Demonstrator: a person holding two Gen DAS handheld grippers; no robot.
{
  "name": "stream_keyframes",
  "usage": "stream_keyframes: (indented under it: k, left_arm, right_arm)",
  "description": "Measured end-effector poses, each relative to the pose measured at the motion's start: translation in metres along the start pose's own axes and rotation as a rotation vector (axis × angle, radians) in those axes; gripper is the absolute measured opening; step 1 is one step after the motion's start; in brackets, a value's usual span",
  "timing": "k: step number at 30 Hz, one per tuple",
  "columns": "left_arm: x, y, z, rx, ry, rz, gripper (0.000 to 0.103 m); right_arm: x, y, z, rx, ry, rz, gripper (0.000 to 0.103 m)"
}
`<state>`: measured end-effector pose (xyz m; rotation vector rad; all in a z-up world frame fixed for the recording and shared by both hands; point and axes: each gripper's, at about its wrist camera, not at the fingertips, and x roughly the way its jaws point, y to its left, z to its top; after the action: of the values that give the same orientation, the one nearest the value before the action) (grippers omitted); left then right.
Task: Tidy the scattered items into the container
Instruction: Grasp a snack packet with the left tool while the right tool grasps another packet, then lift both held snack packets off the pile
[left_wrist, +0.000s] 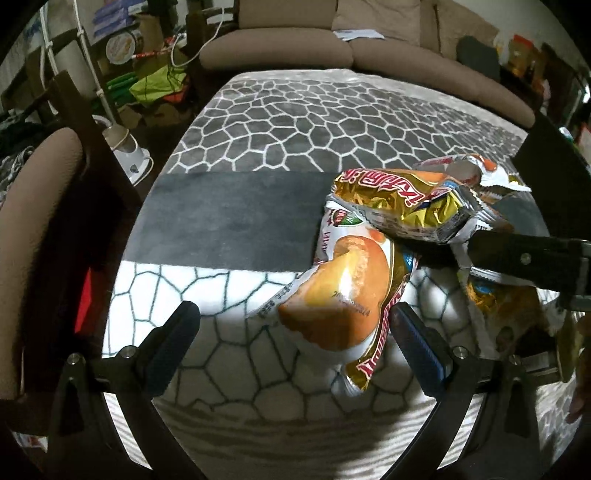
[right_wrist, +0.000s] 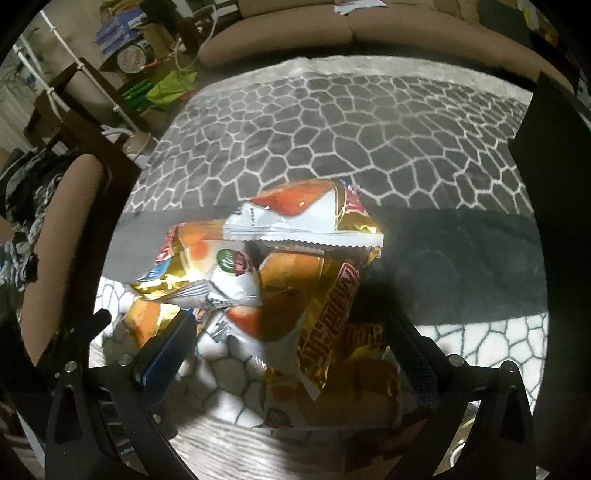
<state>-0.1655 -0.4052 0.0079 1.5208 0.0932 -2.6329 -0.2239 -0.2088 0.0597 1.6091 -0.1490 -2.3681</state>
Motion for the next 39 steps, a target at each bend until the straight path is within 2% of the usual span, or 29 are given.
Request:
stream_keyframes:
  k: [7, 9, 10, 11, 12, 15, 21, 23, 24, 28, 34, 36, 37, 39]
  left_arm:
    - [0.009, -0.01, 0.005, 0.036, 0.005, 0.008, 0.103]
    - [0.012, -0.013, 0.006, 0.038, 0.014, 0.009, 0.102]
    - [0.013, -0.013, 0.005, 0.039, 0.016, 0.004, 0.097]
    - [0.013, -0.014, 0.005, 0.038, 0.017, -0.002, 0.083]
    - [0.013, -0.014, 0.004, 0.038, 0.023, -0.023, 0.074]
    - [0.012, -0.016, 0.002, 0.029, 0.032, -0.046, 0.068]
    - [0.004, -0.008, -0.006, -0.025, 0.049, -0.081, 0.056]
    - [-0.001, -0.006, -0.01, -0.034, 0.056, -0.083, 0.05]
    - [-0.004, -0.006, -0.013, -0.042, 0.058, -0.084, 0.05]
    - [-0.018, -0.003, -0.025, -0.067, 0.061, -0.099, 0.049]
    - [-0.035, -0.002, -0.045, -0.074, 0.079, -0.1, 0.049]
    - [-0.038, -0.002, -0.051, -0.078, 0.098, -0.091, 0.05]
    - [-0.038, -0.002, -0.053, -0.077, 0.109, -0.074, 0.05]
    - [-0.041, 0.003, -0.056, -0.095, 0.108, -0.06, 0.051]
  right_arm:
    - [0.006, 0.004, 0.003, -0.026, -0.007, -0.015, 0.1]
    - [0.008, 0.006, 0.003, -0.039, 0.006, -0.002, 0.081]
    - [0.009, 0.006, 0.002, -0.042, 0.017, 0.011, 0.076]
    - [0.01, 0.007, 0.001, -0.044, 0.025, 0.019, 0.072]
    - [0.009, 0.007, 0.0, -0.049, 0.02, 0.02, 0.07]
    - [0.003, 0.009, -0.001, -0.068, 0.005, 0.03, 0.064]
    - [-0.01, 0.007, -0.004, -0.075, -0.001, 0.07, 0.057]
    - [-0.016, 0.008, -0.007, -0.089, 0.001, 0.077, 0.056]
    - [-0.019, 0.008, -0.009, -0.094, 0.002, 0.079, 0.054]
    - [-0.036, 0.002, -0.021, -0.101, 0.006, 0.1, 0.053]
    - [-0.049, -0.01, -0.041, -0.108, 0.075, 0.125, 0.055]
    - [-0.048, -0.013, -0.042, -0.099, 0.104, 0.097, 0.065]
    - [-0.051, -0.014, -0.042, -0.104, 0.102, 0.086, 0.066]
    - [-0.061, -0.018, -0.039, -0.106, 0.072, 0.05, 0.077]
